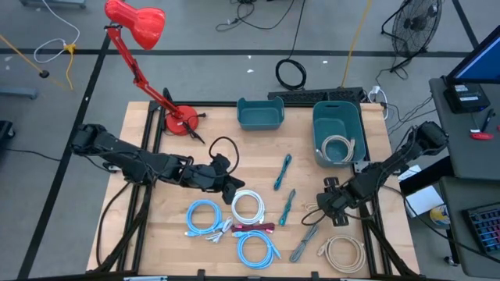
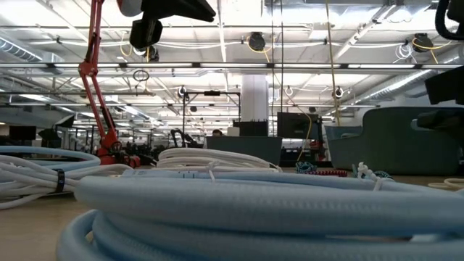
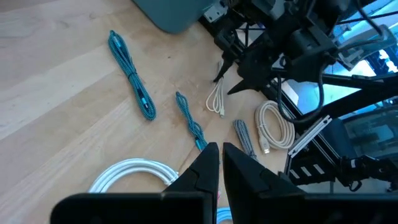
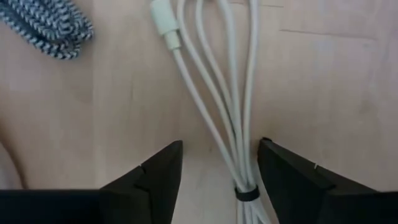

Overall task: Pick & Place USB Port
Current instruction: Put the white charger cable into the left blue bin

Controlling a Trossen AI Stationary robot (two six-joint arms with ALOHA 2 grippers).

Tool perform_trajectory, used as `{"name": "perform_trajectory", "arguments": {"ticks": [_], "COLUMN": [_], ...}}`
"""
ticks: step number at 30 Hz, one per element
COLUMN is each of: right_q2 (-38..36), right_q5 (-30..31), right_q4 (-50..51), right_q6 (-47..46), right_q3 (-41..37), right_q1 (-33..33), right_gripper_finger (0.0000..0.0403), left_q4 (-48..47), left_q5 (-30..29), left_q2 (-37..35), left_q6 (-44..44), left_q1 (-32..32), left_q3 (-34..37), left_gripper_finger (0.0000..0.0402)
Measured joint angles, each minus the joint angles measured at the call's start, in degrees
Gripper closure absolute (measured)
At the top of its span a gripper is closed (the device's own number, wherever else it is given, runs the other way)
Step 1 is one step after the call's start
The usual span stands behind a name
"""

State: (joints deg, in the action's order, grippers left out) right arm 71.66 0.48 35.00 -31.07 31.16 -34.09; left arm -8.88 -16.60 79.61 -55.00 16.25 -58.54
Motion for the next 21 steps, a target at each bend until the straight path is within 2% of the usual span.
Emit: {"name": "perform_trajectory", "arguments": {"ticks": [3, 5, 10, 11, 16, 21], "right_q2": [0.1, 0.1, 0.1, 0.2, 0.4, 0.4], "right_q5": [0.0, 0.0, -1.1, -1.8, -3.6, -3.8], "right_q4": [0.2, 0.4, 0.4, 0.2, 4.0, 9.2], "right_q6": [-2.7, -3.7, -7.4, -8.2, -12.1, -8.7], "right_q3": [-1.4, -1.6, -1.6, -1.6, 2.9, 14.2], "right_q1": [0.0, 0.0, 0.0, 0.0, 0.8, 6.2], "right_gripper_finger": [0.0220, 0.0249, 0.0372, 0.0386, 0.0395, 0.0399], "left_q4": [0.0, 0.0, 0.0, 0.0, 0.0, 0.0], "left_q5": [0.0, -0.1, -2.1, -2.3, -2.6, -2.9], "left_q2": [0.0, 0.0, 0.0, 0.0, 0.0, 0.0], "left_q6": [-0.2, -0.2, -0.7, -0.8, -1.2, -1.1], "left_q1": [0.0, 0.0, 0.0, 0.0, 0.0, -0.1], "left_q3": [0.0, 0.0, 0.0, 0.0, 0.0, 0.0], "left_gripper_finger": [0.0378, 0.0378, 0.0378, 0.0378, 0.0378, 0.0378]}}
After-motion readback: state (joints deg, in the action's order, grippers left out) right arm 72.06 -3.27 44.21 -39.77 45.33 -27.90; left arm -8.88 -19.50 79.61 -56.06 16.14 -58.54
